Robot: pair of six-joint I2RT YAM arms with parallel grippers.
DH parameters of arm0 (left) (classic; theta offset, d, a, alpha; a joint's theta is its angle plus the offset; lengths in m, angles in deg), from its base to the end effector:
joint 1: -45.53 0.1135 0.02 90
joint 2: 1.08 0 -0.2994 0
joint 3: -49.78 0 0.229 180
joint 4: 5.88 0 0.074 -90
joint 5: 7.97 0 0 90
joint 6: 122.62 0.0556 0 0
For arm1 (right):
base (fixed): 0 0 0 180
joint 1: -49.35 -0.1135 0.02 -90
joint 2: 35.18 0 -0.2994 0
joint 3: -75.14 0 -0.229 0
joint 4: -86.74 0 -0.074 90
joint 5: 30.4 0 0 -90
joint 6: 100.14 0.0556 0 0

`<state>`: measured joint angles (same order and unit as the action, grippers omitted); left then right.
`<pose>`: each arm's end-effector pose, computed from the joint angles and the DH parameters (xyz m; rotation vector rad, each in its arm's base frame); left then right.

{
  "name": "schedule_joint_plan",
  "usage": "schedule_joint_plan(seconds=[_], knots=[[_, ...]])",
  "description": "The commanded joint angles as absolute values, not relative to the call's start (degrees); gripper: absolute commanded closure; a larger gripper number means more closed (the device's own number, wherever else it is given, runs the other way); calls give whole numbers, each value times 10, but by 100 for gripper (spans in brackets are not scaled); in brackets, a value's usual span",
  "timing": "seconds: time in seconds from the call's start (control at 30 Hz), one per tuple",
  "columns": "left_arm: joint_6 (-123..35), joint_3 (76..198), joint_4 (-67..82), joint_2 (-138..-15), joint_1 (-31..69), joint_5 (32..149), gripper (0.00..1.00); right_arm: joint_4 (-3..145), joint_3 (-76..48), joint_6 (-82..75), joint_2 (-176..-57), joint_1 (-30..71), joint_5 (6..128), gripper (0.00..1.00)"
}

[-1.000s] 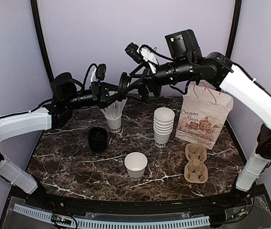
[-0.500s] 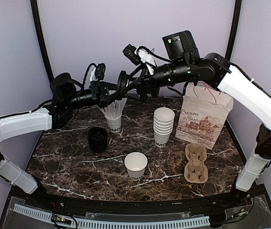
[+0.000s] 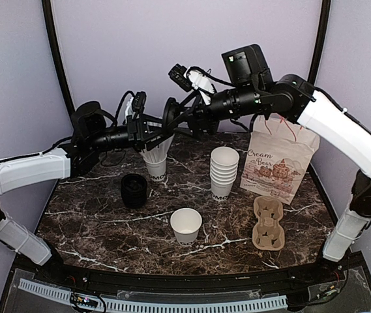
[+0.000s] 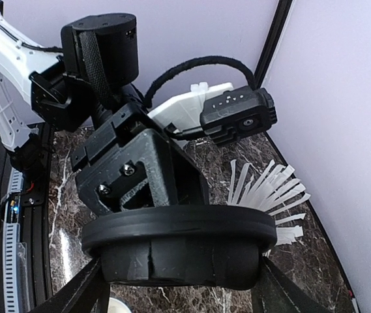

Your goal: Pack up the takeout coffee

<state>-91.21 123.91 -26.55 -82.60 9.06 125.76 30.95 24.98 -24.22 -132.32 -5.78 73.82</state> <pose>0.2297 -0.2176 0.4064 0.4627 1.6322 -1.8202 0.1989 0.3094 0.4841 -1.2863 1.5707 0.7051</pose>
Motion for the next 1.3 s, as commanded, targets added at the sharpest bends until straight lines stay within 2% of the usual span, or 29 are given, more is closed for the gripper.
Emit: schedule_joint_plan(seconds=[0.0, 0.17, 0.4, 0.73, 1.27], knots=[[-831, 1233, -153, -768, 99, 1237, 45, 317, 200, -280, -1292, -54, 709, 27], [-737, 1224, 34, -703, 122, 1155, 40, 275, 134, -338, -1265, -50, 726, 27], [-676, 1214, 172, -641, 147, 1081, 37, 125, 113, -446, -1290, -53, 750, 26], [-681, 1189, 180, -636, 163, 1082, 37, 6, 156, -495, -1386, -81, 716, 27], [-708, 1116, 155, -617, 167, 1085, 37, -39, 227, -506, -1484, -125, 667, 27]])
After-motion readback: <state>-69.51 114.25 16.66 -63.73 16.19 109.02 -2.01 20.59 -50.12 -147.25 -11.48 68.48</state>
